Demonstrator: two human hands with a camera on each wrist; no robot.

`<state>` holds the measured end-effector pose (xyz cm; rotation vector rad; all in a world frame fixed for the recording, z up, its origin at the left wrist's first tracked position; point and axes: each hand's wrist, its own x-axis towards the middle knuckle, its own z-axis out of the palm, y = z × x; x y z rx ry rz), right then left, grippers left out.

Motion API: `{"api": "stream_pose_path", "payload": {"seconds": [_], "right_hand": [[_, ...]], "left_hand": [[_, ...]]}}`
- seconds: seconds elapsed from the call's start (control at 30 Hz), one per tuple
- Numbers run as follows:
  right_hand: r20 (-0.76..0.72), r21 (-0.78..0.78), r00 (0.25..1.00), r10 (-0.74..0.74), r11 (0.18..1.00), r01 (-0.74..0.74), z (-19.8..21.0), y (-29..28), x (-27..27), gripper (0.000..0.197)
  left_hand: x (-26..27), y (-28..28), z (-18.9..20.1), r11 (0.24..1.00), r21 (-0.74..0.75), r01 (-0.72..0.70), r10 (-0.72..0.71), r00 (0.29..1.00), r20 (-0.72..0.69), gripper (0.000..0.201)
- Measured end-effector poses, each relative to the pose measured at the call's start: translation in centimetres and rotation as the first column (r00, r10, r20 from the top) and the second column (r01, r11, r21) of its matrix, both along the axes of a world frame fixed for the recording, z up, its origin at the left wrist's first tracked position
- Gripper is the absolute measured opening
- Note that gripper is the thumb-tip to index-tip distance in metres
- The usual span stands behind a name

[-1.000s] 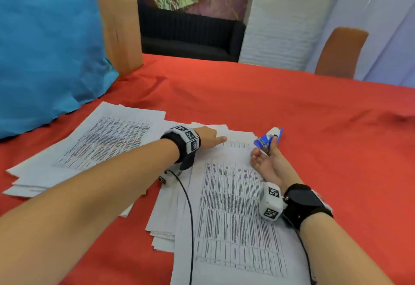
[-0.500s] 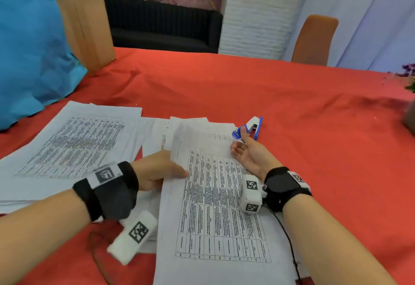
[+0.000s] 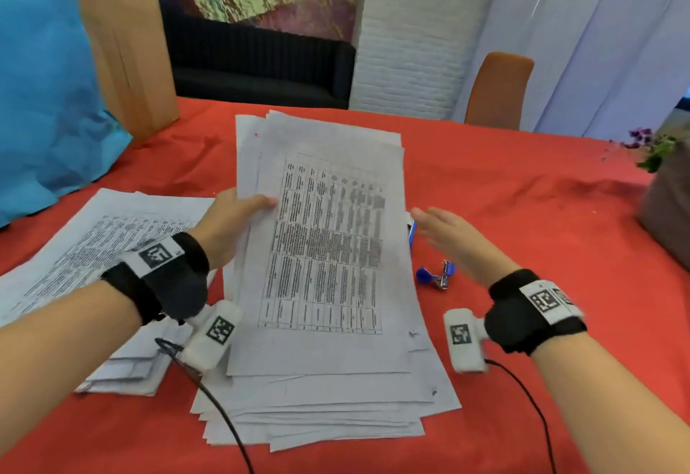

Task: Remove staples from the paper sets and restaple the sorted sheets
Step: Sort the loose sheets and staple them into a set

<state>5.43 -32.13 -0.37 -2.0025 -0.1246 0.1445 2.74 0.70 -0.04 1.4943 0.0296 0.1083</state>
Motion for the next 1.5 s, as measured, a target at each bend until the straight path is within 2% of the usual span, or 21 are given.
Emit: {"api": "stream_pose_path", "payload": {"seconds": [0.07,0.1,0.17,0.23,0.27,0.33,0.4,0.5,0.57,0.63,0.7,0.77,0.87,0.93,1.03,1.1,1.2,1.27,1.33,1.43,1.5], "right_hand": [[-0.056,0.190,0.987,0.148,0.973,-0.135,0.7,2.9,-0.8,0.066],[-0.002,0.215,0.987,0.160,0.964,-0.156,1.1,4.2,-0.7,0.065],[0.175,0.260,0.983,0.054,0.960,-0.099,2.8,6.1,0.1,0.057],[0.309,0.378,0.947,-0.093,0.925,-0.032,5.1,6.7,1.0,0.052],[0.360,0.421,0.922,-0.140,0.907,-0.027,6.4,6.7,1.3,0.050],[0.465,0.438,0.875,-0.136,0.894,-0.093,8.7,6.2,1.5,0.042],[0.502,0.431,0.861,-0.083,0.887,-0.166,10.0,5.9,1.0,0.041],[0.446,0.379,0.894,0.035,0.898,-0.225,8.5,5.4,0.5,0.050],[0.347,0.367,0.936,0.055,0.911,-0.189,6.2,5.2,0.4,0.055],[0.275,0.418,0.961,0.004,0.900,-0.123,5.1,5.4,-0.1,0.052],[0.266,0.510,0.962,-0.061,0.856,-0.086,5.9,6.0,-0.3,0.045],[0.308,0.568,0.946,-0.101,0.817,-0.098,7.8,7.0,-0.3,0.046],[0.443,0.520,0.890,-0.106,0.839,-0.159,11.3,7.7,-0.1,0.035],[0.504,0.458,0.857,-0.108,0.875,-0.159,12.6,7.3,0.2,0.023],[0.534,0.426,0.830,-0.159,0.899,-0.102,11.3,5.6,1.2,0.031],[0.485,0.381,0.863,-0.139,0.922,-0.065,8.5,4.5,2.0,0.041],[0.376,0.289,0.916,-0.139,0.957,0.026,4.5,3.9,2.8,0.029],[0.402,0.210,0.879,-0.256,0.960,0.184,3.8,4.0,3.2,0.016],[0.450,0.185,0.827,-0.337,0.941,0.283,4.4,4.0,3.2,0.015],[0.536,0.160,0.762,-0.364,0.930,0.332,5.6,3.3,2.6,0.020],[0.499,0.093,0.793,-0.349,0.932,0.351,5.4,2.6,2.6,0.021]], "left_hand": [[0.3,-1.5,0.5,0.998,0.062,0.009,-0.016,0.994,0.111,0.030],[0.5,-2.3,1.0,0.990,0.138,-0.028,0.000,0.980,0.198,0.039],[1.2,-3.4,2.9,0.948,0.197,-0.252,0.164,0.912,0.375,0.048],[1.9,-3.7,5.8,0.896,0.095,-0.434,0.318,0.775,0.546,0.030],[2.1,-3.8,7.5,0.875,0.089,-0.475,0.329,0.720,0.611,0.018],[2.6,-3.9,9.9,0.853,0.177,-0.491,0.251,0.683,0.686,0.006],[2.7,-3.8,10.5,0.863,0.241,-0.444,0.160,0.692,0.703,0.006],[2.5,-3.4,8.4,0.902,0.227,-0.368,0.154,0.764,0.626,0.021],[2.1,-3.3,6.1,0.915,0.247,-0.319,0.139,0.824,0.549,0.032],[1.9,-3.6,4.5,0.927,0.237,-0.291,0.129,0.840,0.528,0.036],[2.0,-4.4,4.9,0.933,0.186,-0.308,0.151,0.805,0.574,0.035],[2.2,-5.4,6.6,0.906,0.166,-0.389,0.185,0.718,0.671,0.035],[2.4,-6.4,9.8,0.868,0.153,-0.473,0.177,0.581,0.794,0.023],[2.7,-5.9,11.0,0.863,0.090,-0.497,0.227,0.541,0.810,0.016],[3.3,-4.4,10.0,0.859,0.115,-0.499,0.256,0.613,0.747,0.011],[3.2,-3.8,7.9,0.831,0.199,-0.520,0.252,0.670,0.699,0.011],[3.7,-3.5,5.6,0.794,0.184,-0.579,0.371,0.702,0.608,0.012],[4.5,-3.2,5.6,0.765,0.201,-0.612,0.443,0.727,0.525,0.011],[5.0,-2.8,5.8,0.753,0.281,-0.595,0.448,0.776,0.443,0.008],[5.8,-1.6,5.2,0.729,0.420,-0.540,0.419,0.838,0.349,0.010],[6.2,-1.2,3.6,0.680,0.604,-0.416,0.342,0.908,0.241,0.020]]}}
